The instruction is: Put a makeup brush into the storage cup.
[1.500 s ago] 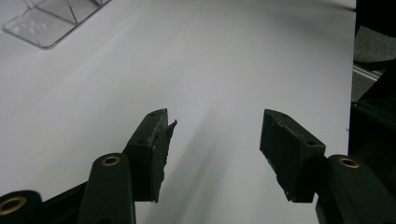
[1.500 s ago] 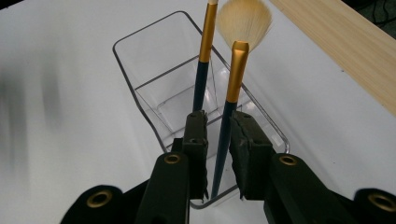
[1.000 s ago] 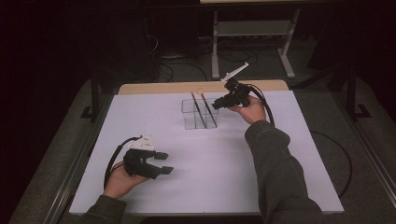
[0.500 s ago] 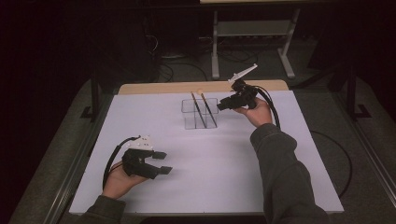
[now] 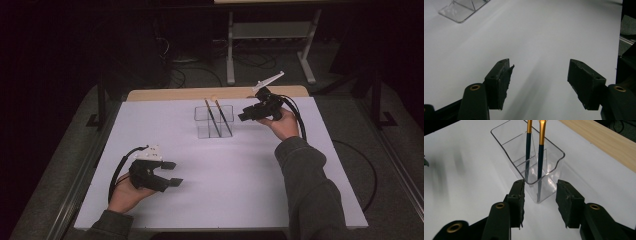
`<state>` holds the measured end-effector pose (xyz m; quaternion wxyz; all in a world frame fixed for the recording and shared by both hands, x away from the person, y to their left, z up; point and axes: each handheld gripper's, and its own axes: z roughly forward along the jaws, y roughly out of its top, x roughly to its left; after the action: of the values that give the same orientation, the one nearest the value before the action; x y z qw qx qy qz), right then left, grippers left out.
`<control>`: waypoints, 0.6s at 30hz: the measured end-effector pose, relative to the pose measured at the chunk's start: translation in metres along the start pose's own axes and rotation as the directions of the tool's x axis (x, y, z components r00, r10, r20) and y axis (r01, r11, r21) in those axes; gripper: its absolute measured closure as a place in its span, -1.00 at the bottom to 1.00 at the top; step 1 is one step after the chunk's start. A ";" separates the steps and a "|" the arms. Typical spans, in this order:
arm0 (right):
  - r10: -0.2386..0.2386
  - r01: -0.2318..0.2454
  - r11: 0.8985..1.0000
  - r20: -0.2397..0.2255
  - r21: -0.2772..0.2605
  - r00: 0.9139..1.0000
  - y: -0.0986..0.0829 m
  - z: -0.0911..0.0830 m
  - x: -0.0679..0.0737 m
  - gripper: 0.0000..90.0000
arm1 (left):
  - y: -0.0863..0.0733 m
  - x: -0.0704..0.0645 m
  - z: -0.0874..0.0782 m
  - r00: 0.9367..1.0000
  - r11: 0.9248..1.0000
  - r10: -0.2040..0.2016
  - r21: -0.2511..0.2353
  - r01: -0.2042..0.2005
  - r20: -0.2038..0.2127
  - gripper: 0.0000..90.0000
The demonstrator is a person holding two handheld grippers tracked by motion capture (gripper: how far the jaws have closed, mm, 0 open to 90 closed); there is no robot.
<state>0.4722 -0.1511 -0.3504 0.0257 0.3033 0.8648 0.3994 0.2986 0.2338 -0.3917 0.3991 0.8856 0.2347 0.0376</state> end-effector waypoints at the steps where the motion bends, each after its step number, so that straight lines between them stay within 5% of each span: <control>1: 0.003 -0.003 1.000 0.002 0.000 1.000 -0.001 -0.001 0.000 0.24 | 0.000 -0.001 0.000 1.000 1.000 -0.014 -0.010 0.014 -0.001 -0.26; 18: 0.012 -0.011 0.999 0.007 -0.032 1.000 -0.020 -0.014 0.005 0.14 | 0.000 -0.001 -0.003 1.000 0.999 -0.024 -0.027 0.023 -0.020 -0.35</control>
<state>0.4547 -0.1679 -0.3538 0.0316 0.3093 0.8564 0.4123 0.2968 0.2358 -0.3893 0.4090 0.8769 0.2484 0.0450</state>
